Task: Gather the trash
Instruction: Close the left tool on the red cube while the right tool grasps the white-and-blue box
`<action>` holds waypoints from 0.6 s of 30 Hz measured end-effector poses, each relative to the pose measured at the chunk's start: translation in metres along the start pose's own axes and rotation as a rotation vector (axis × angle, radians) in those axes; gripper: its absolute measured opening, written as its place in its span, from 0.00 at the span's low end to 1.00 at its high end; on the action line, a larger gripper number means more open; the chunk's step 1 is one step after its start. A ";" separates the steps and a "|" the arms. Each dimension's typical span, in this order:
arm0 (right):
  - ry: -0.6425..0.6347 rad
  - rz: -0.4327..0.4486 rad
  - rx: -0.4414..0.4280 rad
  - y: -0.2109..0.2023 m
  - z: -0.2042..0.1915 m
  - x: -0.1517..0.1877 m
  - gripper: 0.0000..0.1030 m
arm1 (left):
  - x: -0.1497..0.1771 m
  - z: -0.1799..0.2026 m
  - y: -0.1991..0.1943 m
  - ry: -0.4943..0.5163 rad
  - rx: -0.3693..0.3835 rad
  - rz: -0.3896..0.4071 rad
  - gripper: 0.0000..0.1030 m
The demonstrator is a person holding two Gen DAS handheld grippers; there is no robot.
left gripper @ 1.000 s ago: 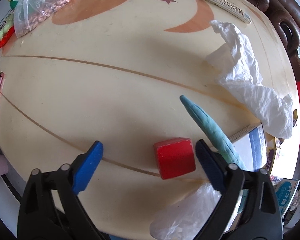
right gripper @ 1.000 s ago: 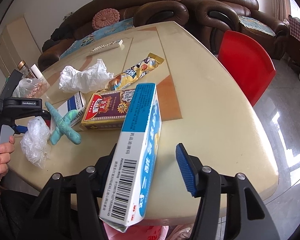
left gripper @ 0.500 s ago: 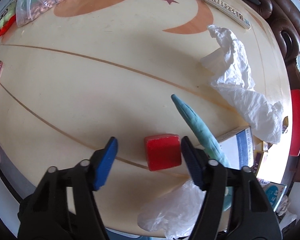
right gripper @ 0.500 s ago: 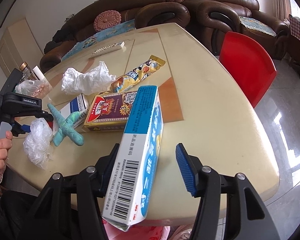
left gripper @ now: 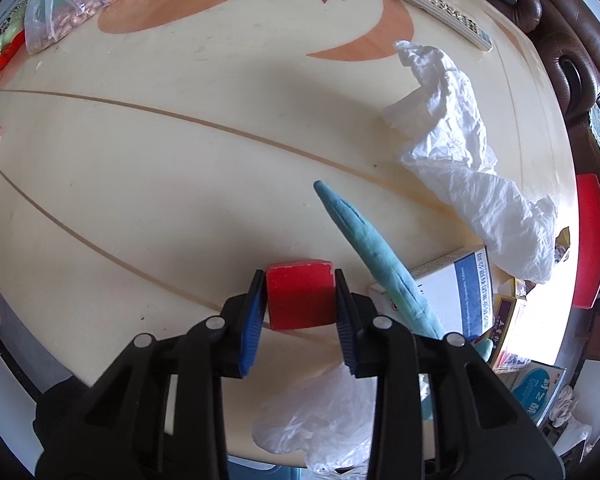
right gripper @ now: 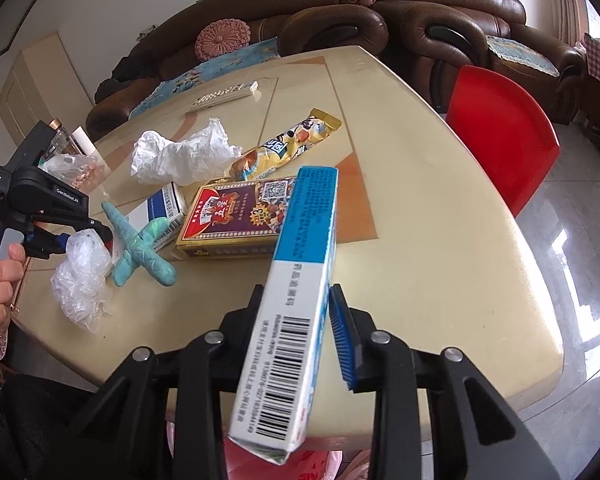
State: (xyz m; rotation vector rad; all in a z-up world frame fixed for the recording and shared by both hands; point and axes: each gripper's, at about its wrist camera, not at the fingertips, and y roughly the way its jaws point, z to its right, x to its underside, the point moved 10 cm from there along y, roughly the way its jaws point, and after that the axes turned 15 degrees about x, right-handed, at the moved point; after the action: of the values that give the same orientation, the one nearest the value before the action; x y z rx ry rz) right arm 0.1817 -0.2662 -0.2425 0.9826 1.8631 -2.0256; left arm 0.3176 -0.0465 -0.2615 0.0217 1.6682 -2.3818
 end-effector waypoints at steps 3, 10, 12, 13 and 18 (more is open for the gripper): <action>0.024 -0.004 -0.014 0.000 0.003 0.001 0.23 | 0.000 0.002 0.001 0.012 0.001 -0.002 0.31; 0.040 0.017 0.015 -0.004 0.010 -0.005 0.20 | 0.002 -0.008 -0.006 0.028 0.008 0.015 0.31; 0.041 0.022 0.032 -0.006 0.013 -0.006 0.20 | 0.003 -0.009 -0.012 0.037 0.012 0.025 0.29; 0.040 0.022 0.035 -0.006 0.013 -0.006 0.20 | 0.003 -0.009 -0.013 0.039 0.009 0.026 0.29; 0.055 0.055 0.039 -0.018 0.015 -0.013 0.20 | 0.002 -0.010 -0.019 0.048 0.020 0.036 0.29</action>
State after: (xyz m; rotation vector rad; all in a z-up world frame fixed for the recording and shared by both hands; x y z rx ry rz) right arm 0.1763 -0.2812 -0.2212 1.0976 1.8090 -2.0305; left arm 0.3109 -0.0316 -0.2473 0.1124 1.6501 -2.3894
